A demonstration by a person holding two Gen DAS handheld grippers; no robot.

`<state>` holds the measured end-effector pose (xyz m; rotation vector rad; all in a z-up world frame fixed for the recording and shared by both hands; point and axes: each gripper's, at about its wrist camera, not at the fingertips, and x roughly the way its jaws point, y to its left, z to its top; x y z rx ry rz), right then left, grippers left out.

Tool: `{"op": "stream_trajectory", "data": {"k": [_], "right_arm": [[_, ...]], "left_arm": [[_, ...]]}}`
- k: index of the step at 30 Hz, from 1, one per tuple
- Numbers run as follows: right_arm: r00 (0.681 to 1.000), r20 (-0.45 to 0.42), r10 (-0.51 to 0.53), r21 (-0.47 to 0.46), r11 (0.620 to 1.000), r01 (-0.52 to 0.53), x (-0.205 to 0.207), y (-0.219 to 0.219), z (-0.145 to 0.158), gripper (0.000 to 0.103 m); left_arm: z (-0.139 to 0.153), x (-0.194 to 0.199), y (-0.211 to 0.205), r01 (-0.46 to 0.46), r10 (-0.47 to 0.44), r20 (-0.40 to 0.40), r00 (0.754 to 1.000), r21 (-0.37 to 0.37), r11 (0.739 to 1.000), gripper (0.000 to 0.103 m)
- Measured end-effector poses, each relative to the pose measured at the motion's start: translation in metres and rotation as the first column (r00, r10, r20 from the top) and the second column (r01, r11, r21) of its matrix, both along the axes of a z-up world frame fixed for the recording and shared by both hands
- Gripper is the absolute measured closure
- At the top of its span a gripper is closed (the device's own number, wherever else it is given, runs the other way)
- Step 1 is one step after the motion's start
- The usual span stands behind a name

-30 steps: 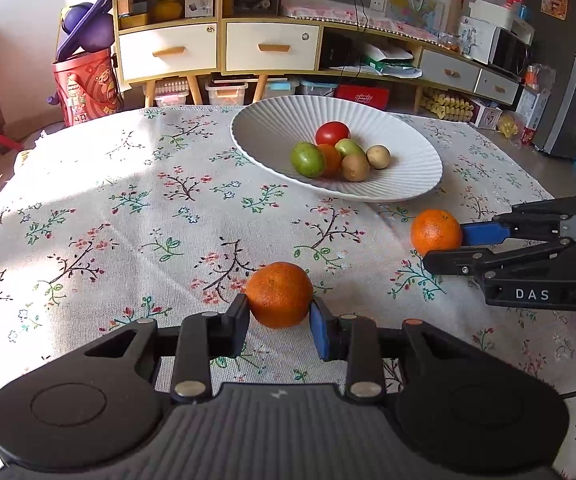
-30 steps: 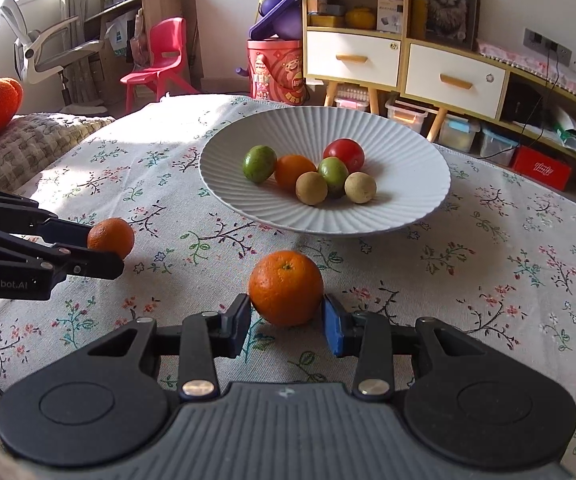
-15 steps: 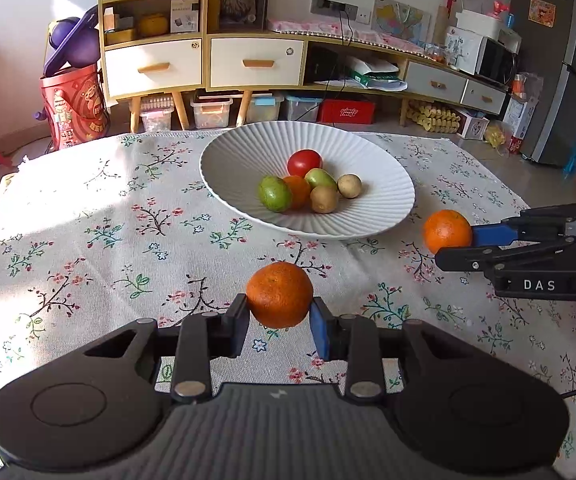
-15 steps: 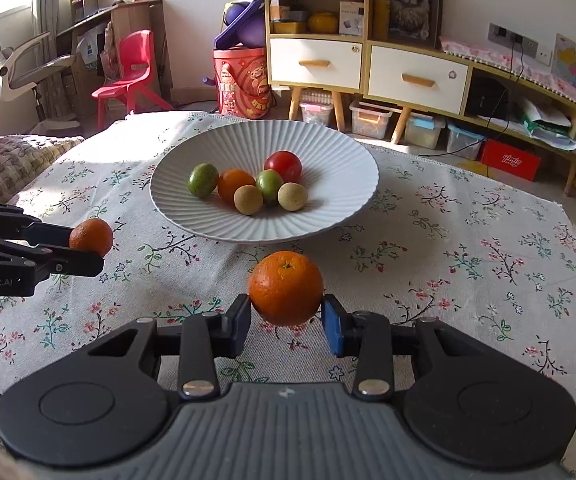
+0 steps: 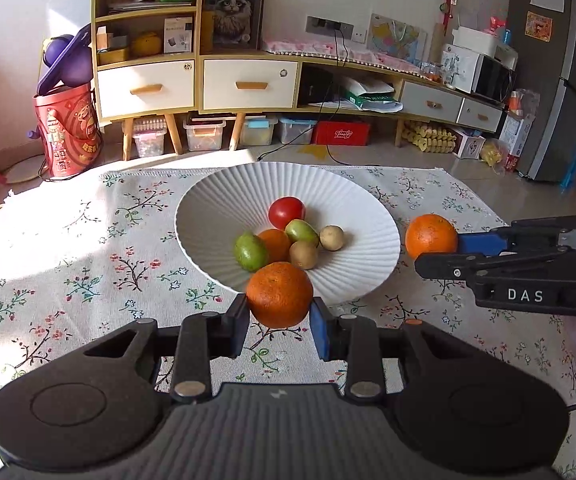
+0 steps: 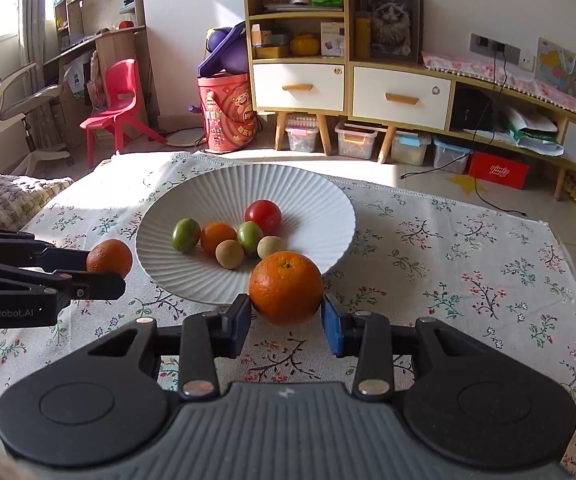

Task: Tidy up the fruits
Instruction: 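Carry both oranges over the white plate with both tools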

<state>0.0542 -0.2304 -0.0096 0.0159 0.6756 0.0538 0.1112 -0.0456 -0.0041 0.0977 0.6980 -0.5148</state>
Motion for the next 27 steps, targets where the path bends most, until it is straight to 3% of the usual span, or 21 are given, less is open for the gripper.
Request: {"op": "stream_trajectory", "data": {"k": [14, 27], "right_arm": [[1.0, 0.004, 0.001, 0.003, 1.0, -0.001, 0.054, -0.004, -0.006, 0.068], [0.999, -0.033, -0.006, 0.01, 1.0, 0.007, 0.081, -0.007, -0.02, 0.068]], "left_arm": [[0.005, 0.062, -0.026, -0.029, 0.029, 0.015, 0.999, 0.011, 1.0, 0.086], [-0.02, 0.097, -0.037, -0.042, 0.043, -0.013, 0.999, 0.061, 0.997, 0.086]]}}
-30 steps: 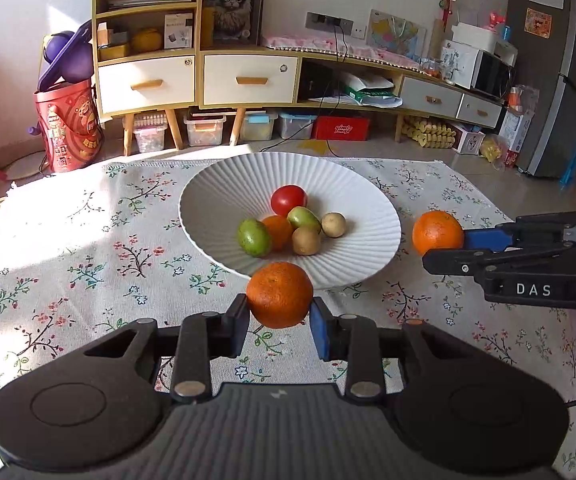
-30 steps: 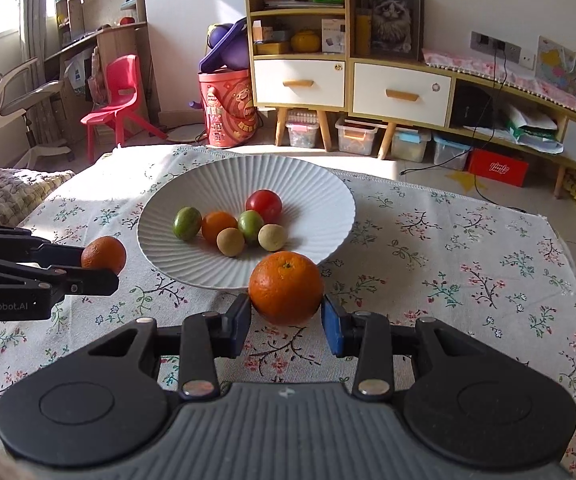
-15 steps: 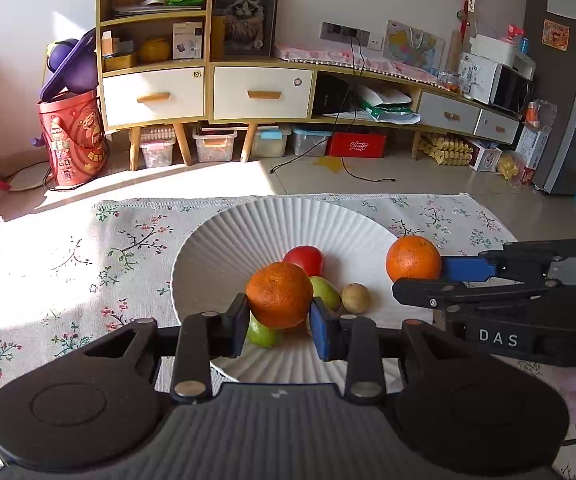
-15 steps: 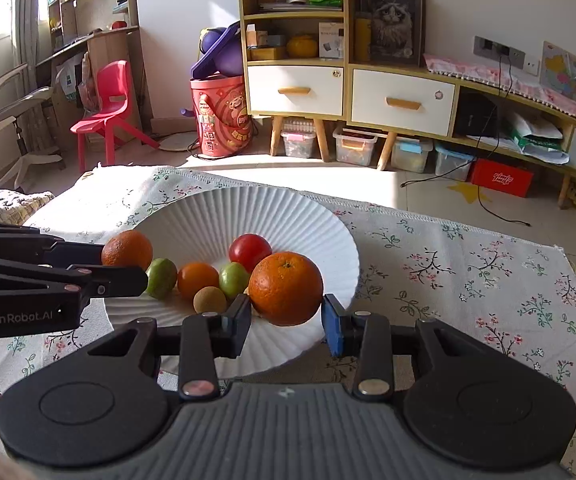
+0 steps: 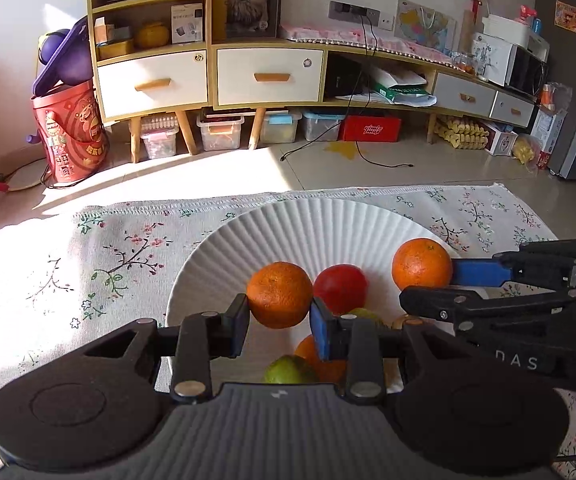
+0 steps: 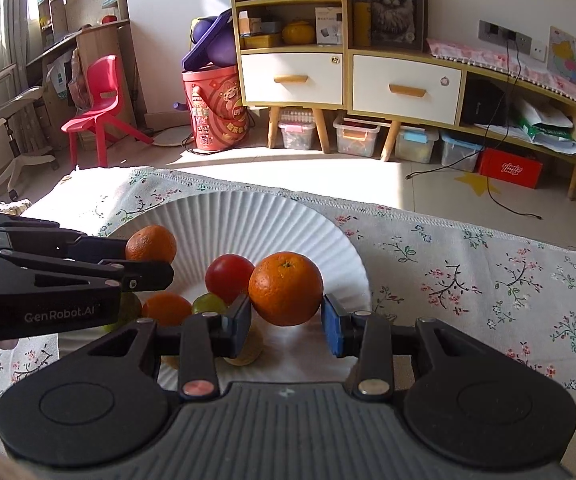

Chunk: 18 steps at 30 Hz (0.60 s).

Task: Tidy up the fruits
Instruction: 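Carry both oranges over the white plate with both tools, then open both tools to drop the oranges into the plate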

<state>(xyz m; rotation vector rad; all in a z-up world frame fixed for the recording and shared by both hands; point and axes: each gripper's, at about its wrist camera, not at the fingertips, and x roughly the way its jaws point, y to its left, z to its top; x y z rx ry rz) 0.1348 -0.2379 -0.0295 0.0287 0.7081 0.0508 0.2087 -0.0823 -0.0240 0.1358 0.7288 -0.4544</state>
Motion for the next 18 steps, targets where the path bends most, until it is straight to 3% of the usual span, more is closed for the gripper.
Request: {"op": "stream_trajectory", "data": {"k": [14, 18], "right_arm": [[1.0, 0.007, 0.023, 0.003, 1.0, -0.023, 0.0057, 0.002, 0.0018, 0.068], [1.0, 0.021, 0.008, 0.008, 1.0, -0.008, 0.0028, -0.0012, 0.0072, 0.065]], "left_arm": [[-0.0025, 0.0045, -0.0001, 0.007, -0.007, 0.014, 1.0, 0.002, 1.0, 0.083], [0.0029, 0.0012, 0.0052, -0.014, 0.014, 0.026, 1.0, -0.01, 1.0, 0.073]]}}
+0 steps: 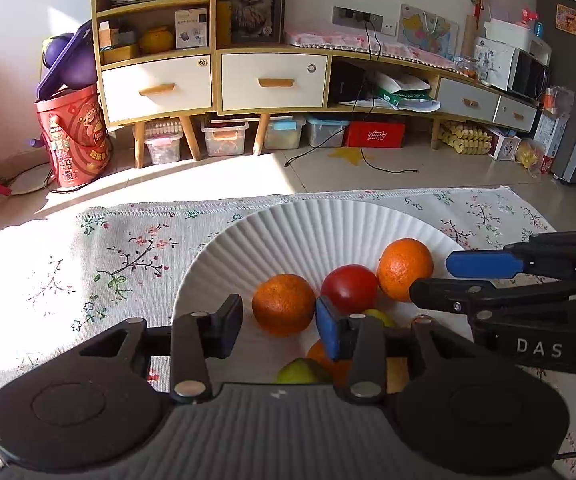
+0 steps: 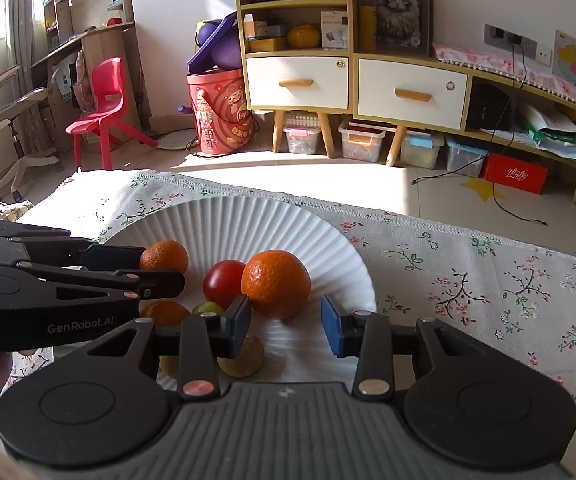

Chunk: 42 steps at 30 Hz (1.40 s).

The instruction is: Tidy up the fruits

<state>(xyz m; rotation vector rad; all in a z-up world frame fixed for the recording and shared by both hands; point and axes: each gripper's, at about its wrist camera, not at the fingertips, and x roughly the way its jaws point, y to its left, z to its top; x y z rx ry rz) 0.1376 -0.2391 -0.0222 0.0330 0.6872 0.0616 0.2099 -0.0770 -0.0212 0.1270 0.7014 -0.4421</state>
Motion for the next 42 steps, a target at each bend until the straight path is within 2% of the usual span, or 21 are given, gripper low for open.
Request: {"op": "stream_trajectory", "data": {"k": [2, 9, 13, 23, 32, 42], "right_arm": [[1.0, 0.008, -0.009, 0.006, 1.0, 0.009, -0.002, -0.002, 0.004, 0.061], [0.999, 0.024, -0.039, 0.007, 0.999, 0.038, -0.016, -0.007, 0.015, 0.05], [0.998, 0.024, -0.065, 0.007, 0.998, 0.064, -0.025, -0.011, 0.018, 0.049], [0.996, 0.024, -0.088, 0.01, 0.996, 0.088, -0.048, -0.004, 0.024, 0.044], [0.996, 0.019, -0.085, 0.018, 0.996, 0.084, -0.073, 0.009, 0.027, 0.037], [0.997, 0.026, -0.073, -0.001, 0.997, 0.073, -0.108, 0.035, 0.038, 0.033]], "left_arm": [[0.003, -0.003, 0.003, -0.01, 0.01, 0.008, 1.0, -0.002, 1.0, 0.064], [0.015, -0.019, 0.016, -0.021, 0.021, 0.014, 1.0, 0.0, 1.0, 0.048], [0.022, -0.028, 0.024, -0.03, 0.03, 0.017, 0.999, -0.005, 1.0, 0.039], [0.033, -0.059, 0.039, -0.041, 0.041, 0.023, 0.999, -0.01, 0.999, 0.029], [0.04, -0.093, 0.056, -0.075, 0.075, 0.009, 0.997, -0.035, 0.997, 0.015], [0.051, -0.131, 0.066, -0.14, 0.14, -0.035, 0.99, -0.008, 0.99, 0.011]]}}
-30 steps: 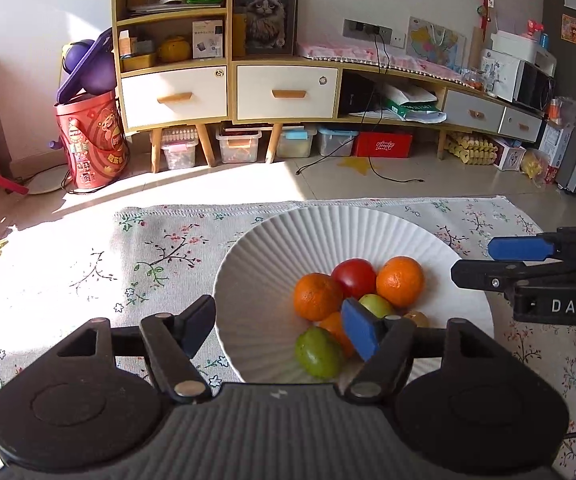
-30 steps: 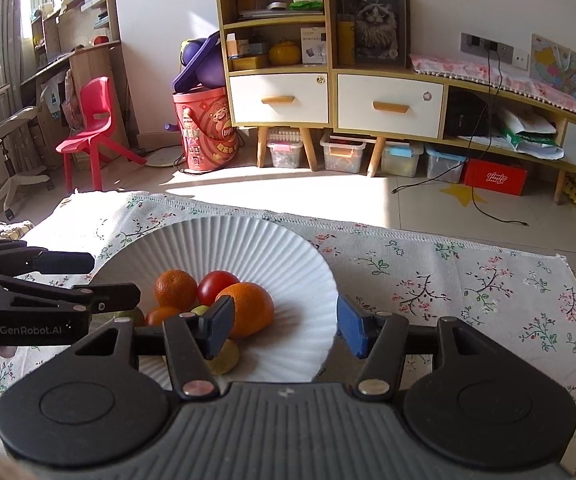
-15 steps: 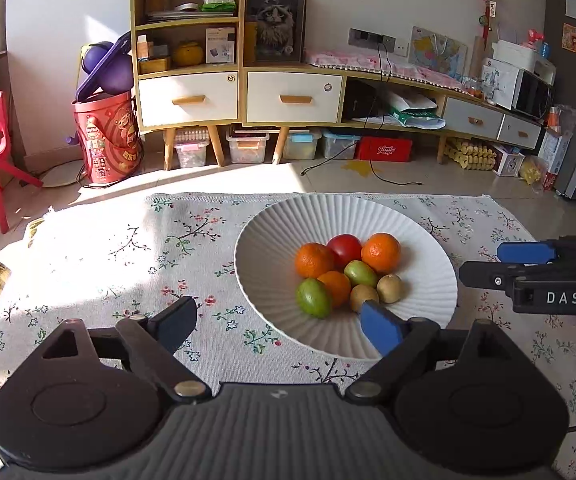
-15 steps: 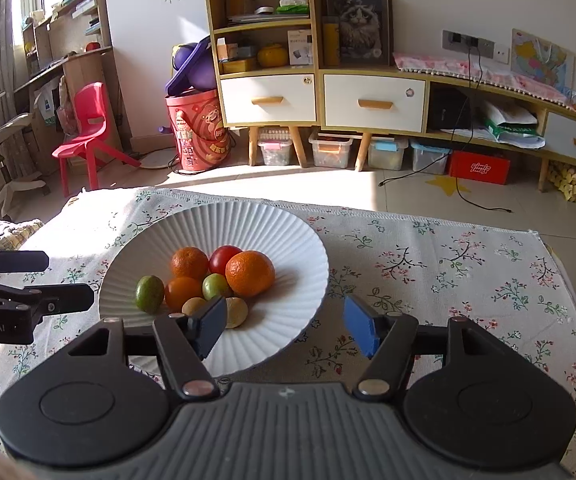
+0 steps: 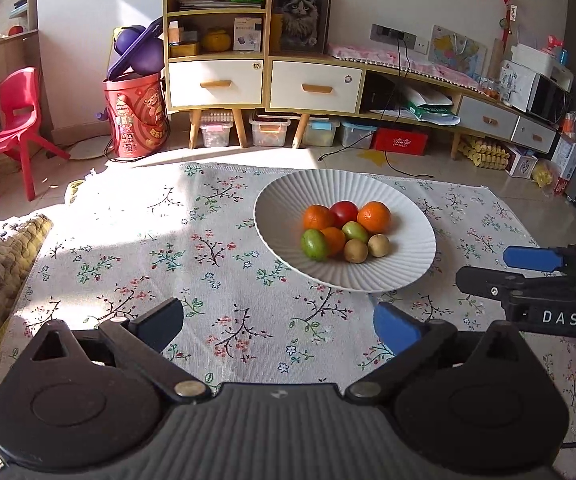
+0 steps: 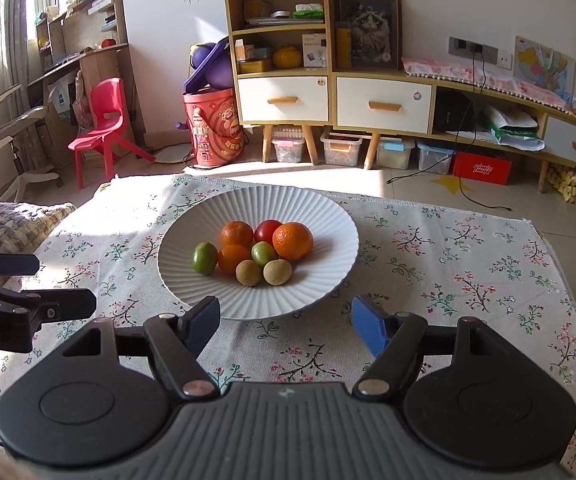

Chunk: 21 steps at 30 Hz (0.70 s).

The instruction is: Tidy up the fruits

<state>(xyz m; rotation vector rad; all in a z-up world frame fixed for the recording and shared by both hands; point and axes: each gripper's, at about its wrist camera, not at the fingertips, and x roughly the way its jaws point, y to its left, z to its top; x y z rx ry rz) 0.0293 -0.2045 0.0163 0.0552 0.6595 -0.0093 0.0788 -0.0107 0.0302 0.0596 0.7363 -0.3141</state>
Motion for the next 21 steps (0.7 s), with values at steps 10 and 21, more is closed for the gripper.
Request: {"op": "stream_trajectory", "data": {"k": [10, 21], "right_arm": [[0.997, -0.031, -0.075, -0.012, 0.997, 0.074, -0.035, 0.026, 0.022, 0.025], [0.976, -0.042, -0.213, -0.057, 0.976, 0.21, -0.07, 0.042, 0.028, 0.008]], "left_arm": [[0.022, -0.042, 0.013, -0.091, 0.091, -0.025, 0.996, 0.018, 0.996, 0.011], [0.037, -0.083, 0.009, -0.159, 0.158, 0.016, 0.987, 0.112, 0.981, 0.011]]}}
